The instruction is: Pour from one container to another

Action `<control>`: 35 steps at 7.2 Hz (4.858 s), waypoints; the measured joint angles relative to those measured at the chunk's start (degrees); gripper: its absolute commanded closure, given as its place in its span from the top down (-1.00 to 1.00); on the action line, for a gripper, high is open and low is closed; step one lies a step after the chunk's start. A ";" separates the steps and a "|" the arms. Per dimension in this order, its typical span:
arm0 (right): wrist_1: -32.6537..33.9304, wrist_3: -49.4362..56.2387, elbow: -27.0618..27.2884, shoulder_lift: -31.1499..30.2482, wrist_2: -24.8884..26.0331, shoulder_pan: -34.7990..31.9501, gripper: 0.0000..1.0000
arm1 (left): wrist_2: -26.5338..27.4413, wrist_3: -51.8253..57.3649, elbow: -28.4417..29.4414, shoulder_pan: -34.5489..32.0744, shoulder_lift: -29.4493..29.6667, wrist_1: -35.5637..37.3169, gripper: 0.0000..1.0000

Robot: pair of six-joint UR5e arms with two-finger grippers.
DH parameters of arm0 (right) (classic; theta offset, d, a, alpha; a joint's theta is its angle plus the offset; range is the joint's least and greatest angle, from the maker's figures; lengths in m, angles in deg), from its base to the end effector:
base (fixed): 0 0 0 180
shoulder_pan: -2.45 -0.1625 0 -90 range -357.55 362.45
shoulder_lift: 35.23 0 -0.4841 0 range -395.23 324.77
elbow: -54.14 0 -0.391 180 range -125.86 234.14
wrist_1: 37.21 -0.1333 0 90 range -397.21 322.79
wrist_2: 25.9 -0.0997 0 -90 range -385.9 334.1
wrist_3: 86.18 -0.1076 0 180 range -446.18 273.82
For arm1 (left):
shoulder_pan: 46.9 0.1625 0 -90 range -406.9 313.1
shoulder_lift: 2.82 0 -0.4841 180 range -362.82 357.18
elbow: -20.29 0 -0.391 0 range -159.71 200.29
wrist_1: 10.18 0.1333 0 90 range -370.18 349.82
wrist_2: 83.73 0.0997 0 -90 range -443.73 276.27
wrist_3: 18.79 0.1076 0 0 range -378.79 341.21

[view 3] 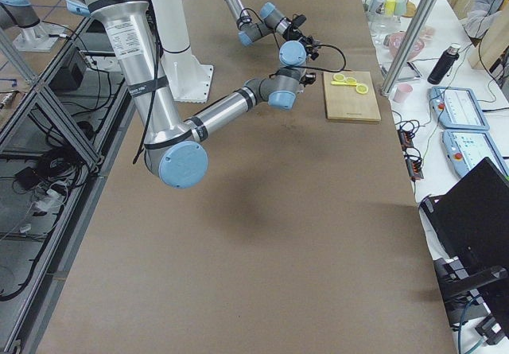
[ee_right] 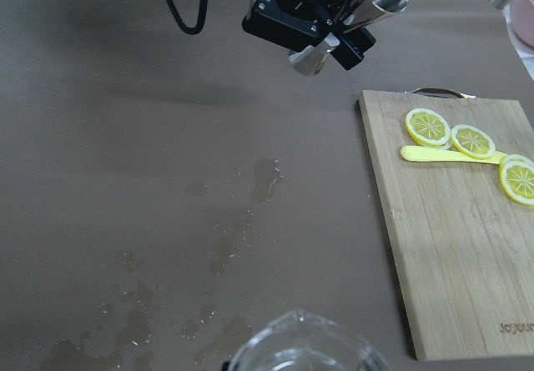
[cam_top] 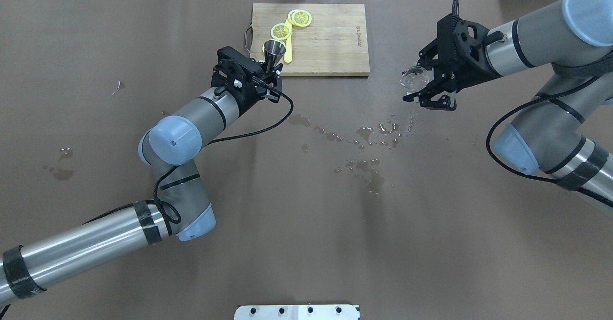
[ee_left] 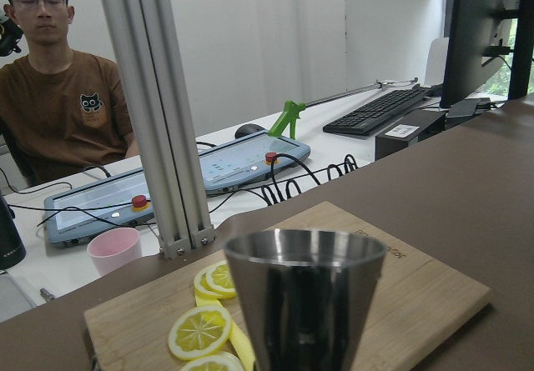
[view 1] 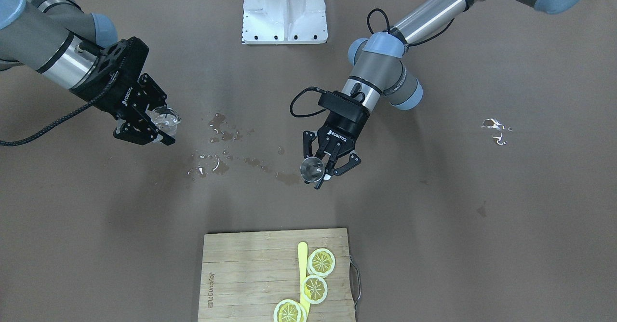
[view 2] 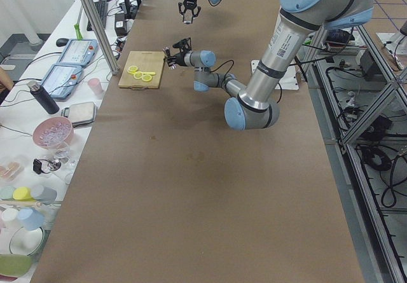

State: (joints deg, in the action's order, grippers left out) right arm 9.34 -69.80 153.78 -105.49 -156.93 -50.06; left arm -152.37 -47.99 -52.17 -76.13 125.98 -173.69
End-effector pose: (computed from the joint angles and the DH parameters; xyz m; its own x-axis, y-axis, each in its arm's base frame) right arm -0.3223 -0.5231 0.3550 0.1574 -0.9840 -0.0835 0.2335 -0.0451 0.9713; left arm 0.5784 -0.5213 0.2903 0.6381 0.5745 -0.5126 0.4397 0.2746 0.8551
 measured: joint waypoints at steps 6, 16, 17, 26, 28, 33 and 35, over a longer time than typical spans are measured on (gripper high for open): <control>-0.31 -0.57 0.60 -0.26 -1.77 -0.18 -1.00 | 0.42 9.89 -1.35 6.25 1.61 -9.10 -1.00; 7.13 -0.91 3.64 0.70 0.00 -0.01 -1.00 | 3.18 20.28 1.49 9.49 0.59 -19.15 -1.00; 10.26 -0.91 4.70 1.29 0.74 0.15 -1.00 | 3.22 20.28 1.49 9.47 0.63 -18.84 -1.00; 27.62 -1.31 4.26 12.47 3.32 3.50 -1.00 | 3.33 20.50 1.64 9.07 0.48 -18.74 -1.00; 29.74 -1.64 5.75 12.87 6.13 5.84 -1.00 | 3.33 20.45 1.76 8.97 0.42 -18.71 -1.00; 30.57 -1.68 6.11 13.11 7.43 8.01 -1.00 | 3.25 20.34 1.79 8.52 0.42 -18.69 -1.00; 33.10 -1.70 6.42 14.27 7.44 9.02 -1.00 | 3.25 20.29 1.79 8.49 0.43 -18.70 -1.00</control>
State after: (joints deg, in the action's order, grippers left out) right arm 42.44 -71.50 160.21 -91.22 -149.49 -41.04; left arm -149.12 -27.70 -50.38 -67.64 126.41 -192.40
